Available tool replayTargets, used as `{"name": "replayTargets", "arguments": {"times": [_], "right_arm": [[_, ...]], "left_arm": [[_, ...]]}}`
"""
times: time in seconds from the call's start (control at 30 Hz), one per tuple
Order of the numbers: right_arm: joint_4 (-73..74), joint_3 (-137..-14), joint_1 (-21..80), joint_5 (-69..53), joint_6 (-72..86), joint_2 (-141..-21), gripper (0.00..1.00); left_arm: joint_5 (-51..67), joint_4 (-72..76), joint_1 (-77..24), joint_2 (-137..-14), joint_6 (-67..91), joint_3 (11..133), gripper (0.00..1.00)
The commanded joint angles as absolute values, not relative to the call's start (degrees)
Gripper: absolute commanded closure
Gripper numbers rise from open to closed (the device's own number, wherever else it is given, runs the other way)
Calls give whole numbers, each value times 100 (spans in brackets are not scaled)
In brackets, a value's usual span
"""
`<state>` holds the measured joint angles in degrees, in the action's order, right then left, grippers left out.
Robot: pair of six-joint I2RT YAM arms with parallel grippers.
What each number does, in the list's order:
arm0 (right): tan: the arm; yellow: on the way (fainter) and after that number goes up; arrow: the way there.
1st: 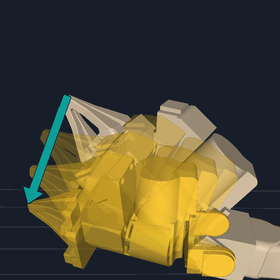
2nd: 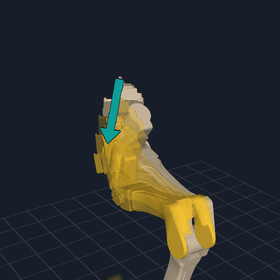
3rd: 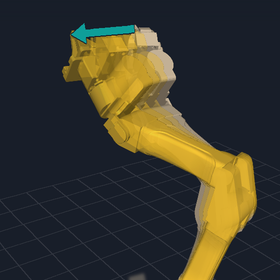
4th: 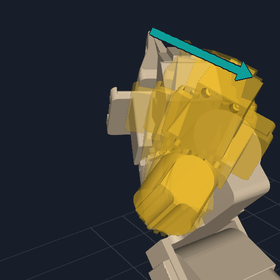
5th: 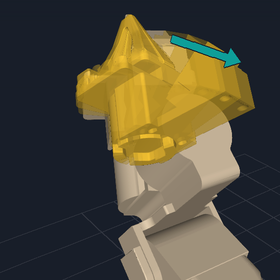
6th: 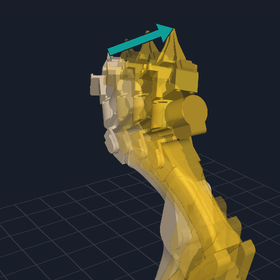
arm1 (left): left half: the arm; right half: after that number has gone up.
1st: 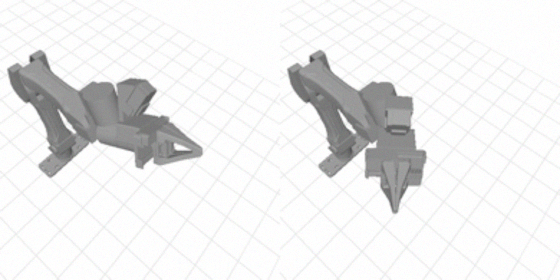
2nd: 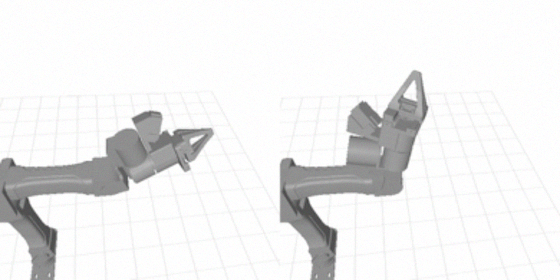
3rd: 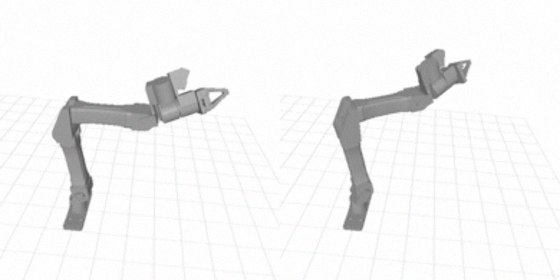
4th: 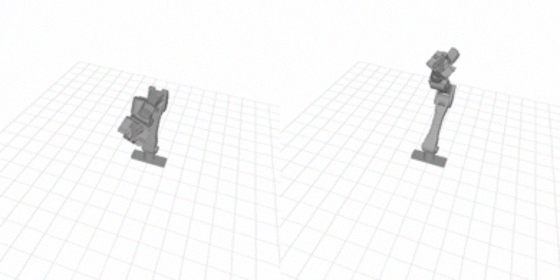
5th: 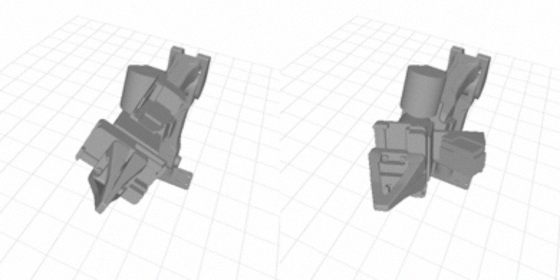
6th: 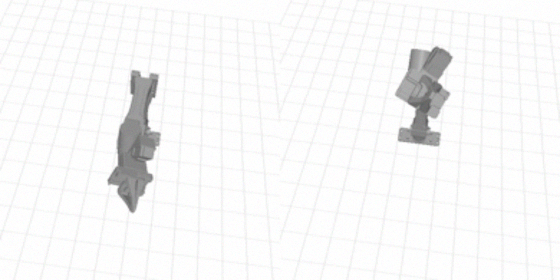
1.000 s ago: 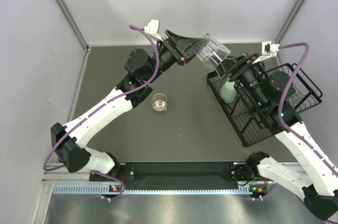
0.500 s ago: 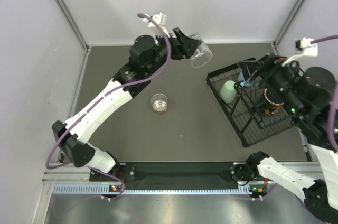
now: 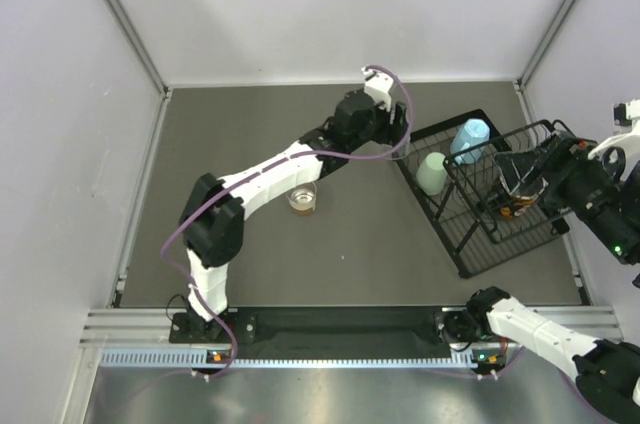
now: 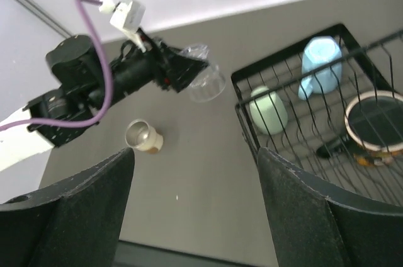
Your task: Load the cups into the dish rack
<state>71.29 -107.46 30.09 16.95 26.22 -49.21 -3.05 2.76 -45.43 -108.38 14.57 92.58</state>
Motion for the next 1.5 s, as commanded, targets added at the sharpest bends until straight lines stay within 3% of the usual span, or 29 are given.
{"name": "replayTargets", "arguments": {"times": [0.0, 0.57, 1.47], "right_arm": [[7778, -10951, 2936, 1837, 2856, -4791, 22], [8068, -11083, 3498, 2513, 3551, -4219, 23], [7691, -10406, 3595, 2566, 3964, -3876, 25]], "left_arm": [[-439, 1239, -4684, -11222, 993, 9826, 100], [-871, 1617, -5036, -12471, 589, 10485, 100], [-26, 1555, -5660, -12366, 1547, 10161, 100]]}}
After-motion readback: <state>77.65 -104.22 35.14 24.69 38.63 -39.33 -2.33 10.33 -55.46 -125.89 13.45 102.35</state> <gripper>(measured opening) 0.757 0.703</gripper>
